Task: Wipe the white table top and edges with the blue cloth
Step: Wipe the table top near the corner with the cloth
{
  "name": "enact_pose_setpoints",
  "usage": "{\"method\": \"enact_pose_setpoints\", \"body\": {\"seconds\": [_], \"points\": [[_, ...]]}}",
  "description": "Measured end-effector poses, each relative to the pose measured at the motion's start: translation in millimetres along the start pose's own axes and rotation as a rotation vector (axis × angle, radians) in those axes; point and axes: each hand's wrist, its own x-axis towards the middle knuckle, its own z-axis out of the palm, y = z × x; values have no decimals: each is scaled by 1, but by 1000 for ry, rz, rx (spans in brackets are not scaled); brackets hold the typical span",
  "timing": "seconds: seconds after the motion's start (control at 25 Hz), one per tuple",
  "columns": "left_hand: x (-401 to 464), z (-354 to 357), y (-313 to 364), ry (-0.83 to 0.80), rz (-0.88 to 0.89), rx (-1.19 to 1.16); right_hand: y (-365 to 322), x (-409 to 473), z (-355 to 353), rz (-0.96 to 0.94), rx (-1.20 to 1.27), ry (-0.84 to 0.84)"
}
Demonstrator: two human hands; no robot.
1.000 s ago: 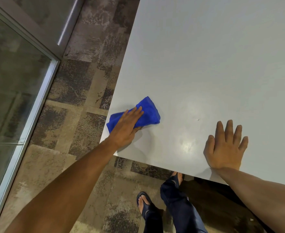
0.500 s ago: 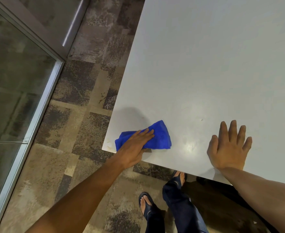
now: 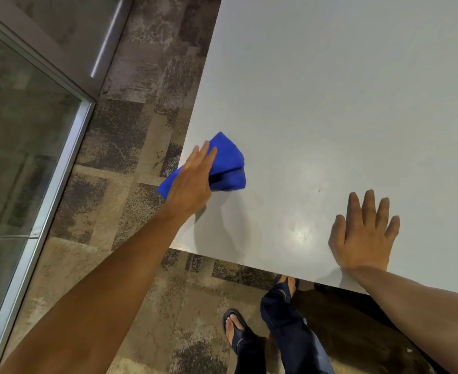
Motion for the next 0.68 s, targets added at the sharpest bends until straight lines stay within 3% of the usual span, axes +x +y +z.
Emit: {"method": "enact_pose_setpoints", "body": {"seconds": [0.08, 0.28, 0.68], "points": [[1, 20, 2, -114, 19, 103, 0, 0, 0, 0, -1, 2], [-12, 42, -2, -27, 13, 77, 0, -1, 0, -4, -12, 2], [-76, 64, 29, -48, 37, 109, -2, 0, -4, -6, 9, -5]]}}
